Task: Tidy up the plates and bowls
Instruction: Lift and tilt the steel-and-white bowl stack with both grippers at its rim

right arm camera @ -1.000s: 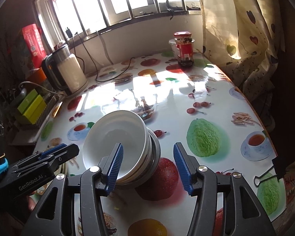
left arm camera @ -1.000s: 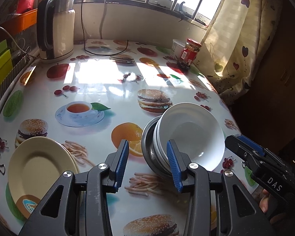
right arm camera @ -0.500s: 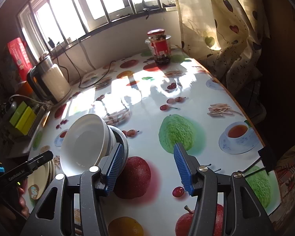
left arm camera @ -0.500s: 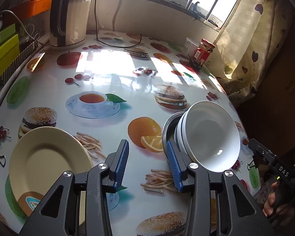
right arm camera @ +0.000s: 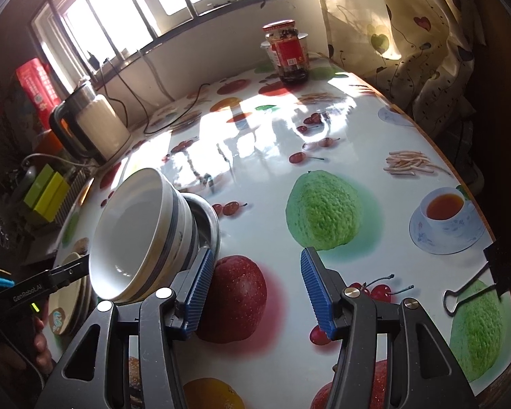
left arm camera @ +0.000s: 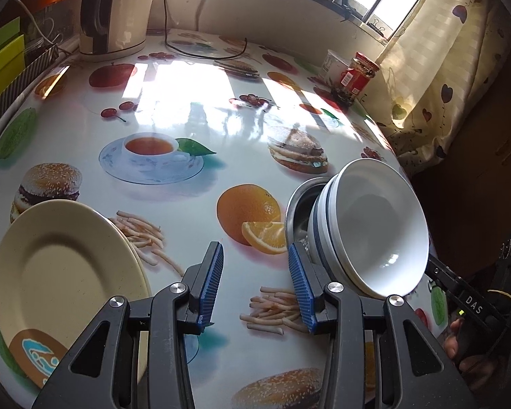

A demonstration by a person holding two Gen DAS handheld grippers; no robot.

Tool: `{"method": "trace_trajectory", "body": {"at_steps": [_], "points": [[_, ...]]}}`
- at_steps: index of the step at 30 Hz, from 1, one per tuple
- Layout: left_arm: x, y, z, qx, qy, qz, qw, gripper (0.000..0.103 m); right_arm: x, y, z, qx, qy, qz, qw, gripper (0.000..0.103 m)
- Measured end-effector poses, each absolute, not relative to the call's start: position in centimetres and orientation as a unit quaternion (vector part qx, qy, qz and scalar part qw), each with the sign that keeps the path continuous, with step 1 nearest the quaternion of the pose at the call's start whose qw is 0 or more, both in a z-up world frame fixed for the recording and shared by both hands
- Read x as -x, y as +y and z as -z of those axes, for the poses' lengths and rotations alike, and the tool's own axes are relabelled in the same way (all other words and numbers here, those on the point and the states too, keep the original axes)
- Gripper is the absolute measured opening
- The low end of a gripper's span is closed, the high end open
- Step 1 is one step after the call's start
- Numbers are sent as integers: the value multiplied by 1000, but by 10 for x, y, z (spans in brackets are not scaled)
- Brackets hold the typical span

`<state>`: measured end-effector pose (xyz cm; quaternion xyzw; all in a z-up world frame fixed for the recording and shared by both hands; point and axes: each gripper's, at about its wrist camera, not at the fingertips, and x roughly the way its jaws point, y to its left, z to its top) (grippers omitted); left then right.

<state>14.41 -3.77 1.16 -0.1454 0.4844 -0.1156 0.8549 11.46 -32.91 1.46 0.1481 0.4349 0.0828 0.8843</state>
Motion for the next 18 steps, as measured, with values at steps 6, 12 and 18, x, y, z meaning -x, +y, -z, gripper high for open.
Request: {"method": "trace_trajectory", "body": {"at_steps": [6, 12, 18], "points": [[-149, -38, -4, 167, 492, 125, 845, 41, -121, -332, -4, -193, 443, -112, 868, 53], [-154, -40, 2, 178, 497, 133, 839, 41, -128, -334, 2, -219, 445, -126, 859, 44], [-160, -42, 9, 198, 507, 139, 827, 41, -133, -334, 8, -238, 453, -137, 848, 39]]}}
